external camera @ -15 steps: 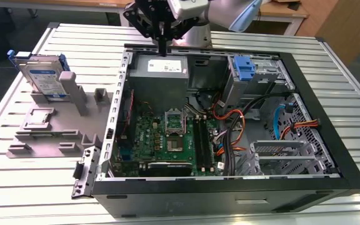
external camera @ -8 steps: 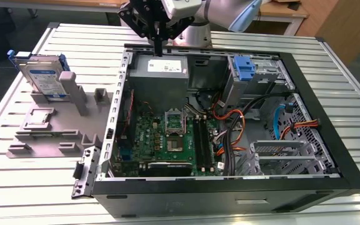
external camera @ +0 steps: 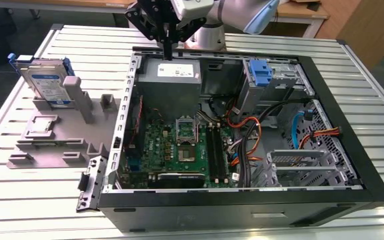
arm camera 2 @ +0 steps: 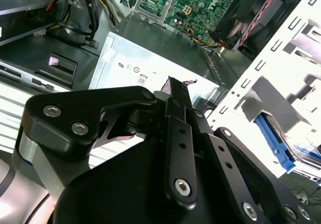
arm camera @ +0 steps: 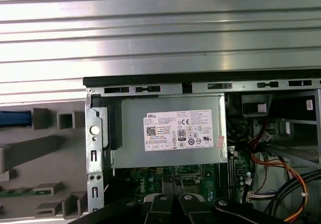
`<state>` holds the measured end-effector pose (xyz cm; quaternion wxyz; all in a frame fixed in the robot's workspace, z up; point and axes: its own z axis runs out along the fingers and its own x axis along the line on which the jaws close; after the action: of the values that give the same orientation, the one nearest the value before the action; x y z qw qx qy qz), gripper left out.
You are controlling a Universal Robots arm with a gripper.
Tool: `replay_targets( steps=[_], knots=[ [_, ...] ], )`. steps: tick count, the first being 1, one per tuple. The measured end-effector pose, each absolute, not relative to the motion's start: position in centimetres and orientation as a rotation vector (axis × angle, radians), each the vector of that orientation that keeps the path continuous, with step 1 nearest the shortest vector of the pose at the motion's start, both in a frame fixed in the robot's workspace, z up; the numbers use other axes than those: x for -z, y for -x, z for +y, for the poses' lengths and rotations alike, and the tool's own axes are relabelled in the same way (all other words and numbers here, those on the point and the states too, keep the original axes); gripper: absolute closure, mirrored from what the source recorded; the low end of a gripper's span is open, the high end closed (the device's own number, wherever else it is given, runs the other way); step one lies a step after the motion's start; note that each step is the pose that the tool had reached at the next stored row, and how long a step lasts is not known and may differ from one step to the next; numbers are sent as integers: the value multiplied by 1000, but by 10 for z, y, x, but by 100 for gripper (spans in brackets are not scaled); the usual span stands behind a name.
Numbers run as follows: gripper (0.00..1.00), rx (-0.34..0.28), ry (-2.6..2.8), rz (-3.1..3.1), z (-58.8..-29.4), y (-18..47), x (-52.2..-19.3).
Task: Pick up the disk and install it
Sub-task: 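Reach for the disk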
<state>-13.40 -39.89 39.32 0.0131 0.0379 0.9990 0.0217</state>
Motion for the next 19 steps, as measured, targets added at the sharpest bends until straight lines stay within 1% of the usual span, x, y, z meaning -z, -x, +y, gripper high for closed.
replay_targets(
  steps=[2,19],
  knots=[
    [90,-68,-118,3113,-399,144,-393],
    [90,-68,-118,3112,-399,159,-393]
  ],
)
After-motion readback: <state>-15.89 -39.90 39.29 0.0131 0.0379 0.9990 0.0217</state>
